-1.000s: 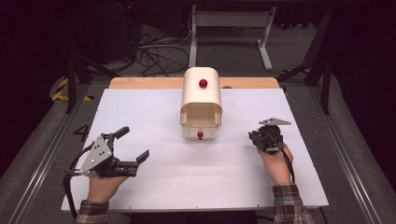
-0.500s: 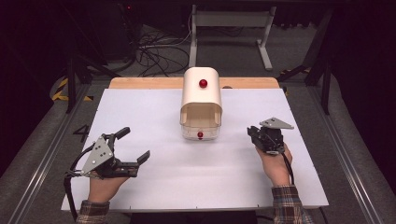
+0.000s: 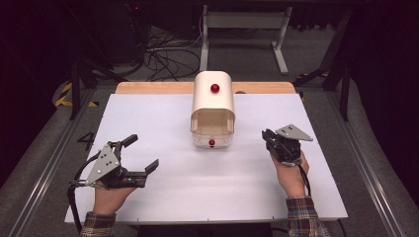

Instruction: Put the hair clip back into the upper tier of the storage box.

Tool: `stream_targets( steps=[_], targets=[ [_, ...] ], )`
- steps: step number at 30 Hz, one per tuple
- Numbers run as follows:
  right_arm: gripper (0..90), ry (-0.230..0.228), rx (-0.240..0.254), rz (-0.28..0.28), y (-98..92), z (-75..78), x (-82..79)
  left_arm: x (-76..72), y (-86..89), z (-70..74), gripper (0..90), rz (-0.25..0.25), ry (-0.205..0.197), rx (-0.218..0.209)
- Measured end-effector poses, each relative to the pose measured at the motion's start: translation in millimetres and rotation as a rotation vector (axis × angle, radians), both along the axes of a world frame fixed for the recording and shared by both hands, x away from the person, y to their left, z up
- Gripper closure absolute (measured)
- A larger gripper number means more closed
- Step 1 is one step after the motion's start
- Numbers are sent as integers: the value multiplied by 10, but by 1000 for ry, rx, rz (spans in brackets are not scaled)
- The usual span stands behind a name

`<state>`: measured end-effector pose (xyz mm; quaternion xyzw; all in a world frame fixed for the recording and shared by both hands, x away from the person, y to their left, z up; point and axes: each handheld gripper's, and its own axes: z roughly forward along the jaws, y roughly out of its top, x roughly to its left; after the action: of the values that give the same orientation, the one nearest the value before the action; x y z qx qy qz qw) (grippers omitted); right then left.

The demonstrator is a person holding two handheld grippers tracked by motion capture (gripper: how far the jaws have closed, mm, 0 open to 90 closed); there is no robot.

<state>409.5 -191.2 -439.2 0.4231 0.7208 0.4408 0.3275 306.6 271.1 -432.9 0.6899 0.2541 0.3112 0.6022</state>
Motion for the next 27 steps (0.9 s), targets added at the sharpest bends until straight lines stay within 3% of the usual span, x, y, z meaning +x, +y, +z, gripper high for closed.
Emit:
stream_targets(
  steps=[27],
  targets=[
    [794,-193,98,49,137,231,-244,-9,19,8,31,-8,-4,-15]
  ],
)
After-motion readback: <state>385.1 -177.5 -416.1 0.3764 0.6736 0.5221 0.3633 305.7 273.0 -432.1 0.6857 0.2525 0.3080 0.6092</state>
